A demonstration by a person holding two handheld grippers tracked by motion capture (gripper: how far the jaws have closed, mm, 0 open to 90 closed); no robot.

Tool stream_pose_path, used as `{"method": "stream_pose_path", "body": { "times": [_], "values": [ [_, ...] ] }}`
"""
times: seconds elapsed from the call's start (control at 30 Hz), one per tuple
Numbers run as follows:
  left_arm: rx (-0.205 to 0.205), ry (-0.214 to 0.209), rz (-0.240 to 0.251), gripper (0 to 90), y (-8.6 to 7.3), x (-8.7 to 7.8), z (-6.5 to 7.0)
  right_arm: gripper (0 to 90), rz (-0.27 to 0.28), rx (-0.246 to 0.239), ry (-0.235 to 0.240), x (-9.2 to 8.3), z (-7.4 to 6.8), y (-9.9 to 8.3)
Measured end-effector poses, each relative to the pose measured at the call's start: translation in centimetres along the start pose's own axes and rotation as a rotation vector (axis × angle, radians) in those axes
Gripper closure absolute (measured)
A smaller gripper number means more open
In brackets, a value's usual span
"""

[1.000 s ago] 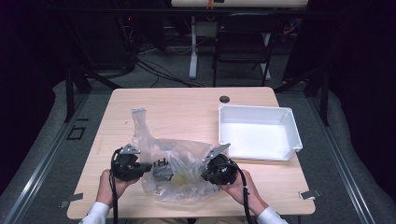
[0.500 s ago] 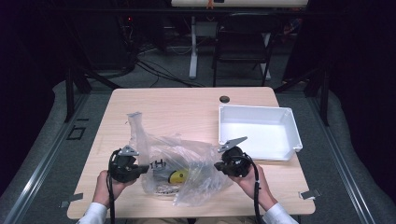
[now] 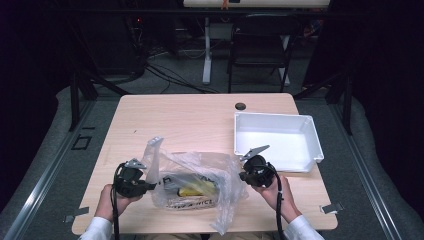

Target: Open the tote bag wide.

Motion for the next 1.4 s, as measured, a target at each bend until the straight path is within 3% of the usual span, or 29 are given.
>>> {"method": "stream_pose_path", "body": {
  "times": [0.33, 0.4, 0.57, 0.77, 0.83, 0.87, 0.9, 0.93, 0.97, 1.07, 1.1, 1.13, 1.27, 1.4],
  "values": [
    [0.001, 0.020, -0.016, 90.0, -0.5, 0.2, -0.7, 90.0, -0.039, -0.031, -0.082, -0.3, 0.8, -0.4],
    [0.022, 0.044, -0.048, 89.9, -0.8, 0.6, -0.9, 90.0, -0.046, -0.017, -0.091, -0.2, 1.3, -0.7],
    [0.021, 0.029, -0.093, 89.9, -1.2, 1.7, -0.9, 90.0, -0.095, -0.033, -0.120, 0.7, 1.6, -1.4],
    [0.031, 0.048, -0.119, 87.2, -1.4, 2.1, -1.0, 90.0, -0.135, -0.051, -0.113, 1.3, 1.2, -1.7],
    [0.028, 0.051, -0.115, 77.8, -1.3, 2.0, -1.0, 90.0, -0.125, -0.048, -0.110, 1.1, 1.2, -1.6],
    [0.029, 0.048, -0.116, 77.8, -1.3, 1.6, -1.2, 87.9, -0.110, -0.043, -0.102, 0.9, 1.1, -1.4],
    [0.019, 0.044, -0.106, 70.4, -1.3, 1.2, -1.2, 84.8, -0.092, -0.035, -0.087, 0.4, 0.8, -1.2],
    [0.013, 0.033, -0.089, 67.3, -1.2, 0.8, -1.1, 82.0, -0.067, -0.032, -0.076, 0.1, 0.6, -0.9],
    [0.006, 0.034, -0.061, 53.2, -0.9, -0.1, -1.2, 77.1, -0.034, -0.033, -0.054, -0.8, 0.1, -0.4],
    [-0.008, 0.017, -0.027, 42.1, -0.5, -1.0, -1.0, 70.2, 0.001, -0.042, -0.050, -1.6, -0.3, 0.1],
    [-0.023, 0.015, -0.002, 42.1, -0.3, -1.3, -0.8, 66.5, 0.014, -0.041, -0.051, -1.9, -0.5, 0.3],
    [-0.014, 0.008, 0.008, 34.8, -0.1, -1.8, -0.7, 60.2, 0.053, -0.038, -0.043, -2.7, -0.9, 0.7],
    [-0.002, -0.007, 0.049, 28.5, 0.7, -2.6, 0.0, 50.7, 0.118, -0.015, -0.018, -3.9, -1.3, 1.4],
    [0.000, -0.001, 0.106, 27.3, 1.7, -3.2, 0.8, 38.8, 0.214, 0.001, 0.055, -5.6, -2.5, 2.5]
  ]
}}
Point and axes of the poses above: each handheld gripper's, and its own axes: x roughly forward along the jaws, y roughly out of its top, z roughly to its right, the point moved 10 cm from there along x, roughly forward along the jaws
